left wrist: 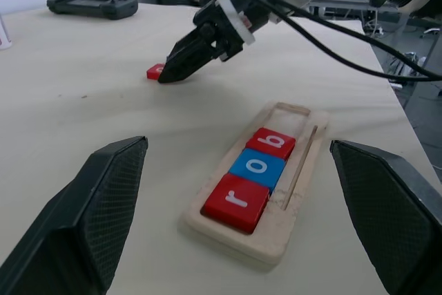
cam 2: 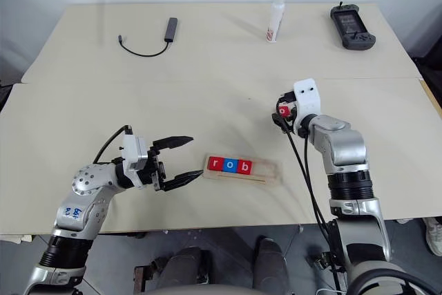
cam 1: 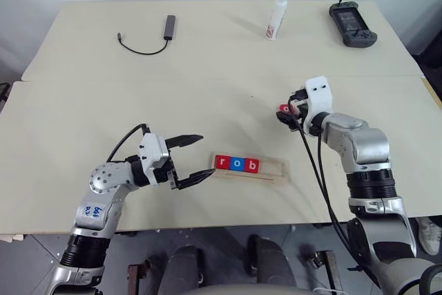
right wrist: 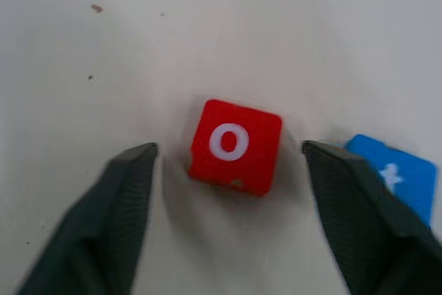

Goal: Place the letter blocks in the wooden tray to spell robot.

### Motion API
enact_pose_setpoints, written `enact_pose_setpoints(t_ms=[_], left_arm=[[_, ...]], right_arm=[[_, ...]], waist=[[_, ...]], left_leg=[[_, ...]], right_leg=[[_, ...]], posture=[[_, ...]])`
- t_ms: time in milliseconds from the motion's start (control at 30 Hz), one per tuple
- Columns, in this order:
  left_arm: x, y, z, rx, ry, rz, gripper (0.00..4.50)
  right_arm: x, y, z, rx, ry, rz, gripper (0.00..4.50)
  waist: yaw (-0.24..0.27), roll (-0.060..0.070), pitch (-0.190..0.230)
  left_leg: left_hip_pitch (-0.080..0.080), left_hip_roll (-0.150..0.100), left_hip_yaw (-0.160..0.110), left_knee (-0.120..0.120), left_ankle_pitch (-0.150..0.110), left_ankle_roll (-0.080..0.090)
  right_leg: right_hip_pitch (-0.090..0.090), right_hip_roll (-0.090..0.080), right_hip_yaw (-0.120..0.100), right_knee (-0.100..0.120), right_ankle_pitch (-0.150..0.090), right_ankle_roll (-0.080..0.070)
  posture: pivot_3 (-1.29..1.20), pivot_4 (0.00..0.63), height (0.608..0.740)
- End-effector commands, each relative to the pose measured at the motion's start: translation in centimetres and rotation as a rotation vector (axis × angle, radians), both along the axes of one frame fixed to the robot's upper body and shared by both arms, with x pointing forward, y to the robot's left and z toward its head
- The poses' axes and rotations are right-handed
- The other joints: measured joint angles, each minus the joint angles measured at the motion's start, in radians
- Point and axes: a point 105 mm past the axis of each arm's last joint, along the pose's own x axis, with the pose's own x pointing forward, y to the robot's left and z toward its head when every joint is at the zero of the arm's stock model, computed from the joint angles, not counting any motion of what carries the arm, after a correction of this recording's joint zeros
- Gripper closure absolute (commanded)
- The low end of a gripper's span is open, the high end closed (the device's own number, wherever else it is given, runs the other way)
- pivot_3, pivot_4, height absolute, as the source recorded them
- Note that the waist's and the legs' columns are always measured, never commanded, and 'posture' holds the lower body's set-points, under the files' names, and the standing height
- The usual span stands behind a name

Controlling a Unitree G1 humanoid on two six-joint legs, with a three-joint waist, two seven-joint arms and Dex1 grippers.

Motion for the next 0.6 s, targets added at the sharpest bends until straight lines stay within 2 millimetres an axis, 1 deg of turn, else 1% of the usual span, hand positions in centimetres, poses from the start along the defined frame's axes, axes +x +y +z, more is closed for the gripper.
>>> enact_pose_setpoints(t_ms=[33,367,500,600], left_arm=[[-0.3,-0.1,0.7,-0.008,-0.040,-0.004,0.00],[-0.3,-0.3,0.7,-0.009,-0.037,-0.015,0.00],[-0.1,-0.7,0.6,-0.013,-0.029,-0.043,0.00],[0.1,-1.0,0.6,-0.017,-0.026,-0.060,0.00]], right_arm=[[0.2,-0.1,0.8,-0.007,-0.026,-0.004,2.35],[-0.1,0.3,1.1,0.000,-0.046,0.001,2.35],[-1.9,0.9,2.6,0.010,-0.110,0.081,2.35],[-3.8,0.2,3.5,0.027,-0.127,0.057,2.35]], waist=[[0.000,0.000,0.000],[-0.001,0.000,0.000],[0.002,0.000,0.000],[0.004,0.000,0.000]], left_leg=[[0.000,0.000,0.000,0.000,0.000,0.000],[0.000,0.000,0.000,0.000,0.000,0.000],[0.000,0.000,0.000,0.000,0.000,0.000],[-0.001,0.000,0.000,0.000,0.000,0.000]], right_leg=[[0.000,0.000,0.000,0.000,0.000,0.000],[0.000,0.000,0.000,0.000,0.000,0.000],[0.000,0.000,0.000,0.000,0.000,0.000],[0.000,0.000,0.000,0.000,0.000,0.000]], posture=[[0.00,0.150,0.740],[0.00,0.150,0.740],[0.00,0.150,0.740],[0.00,0.150,0.740]])
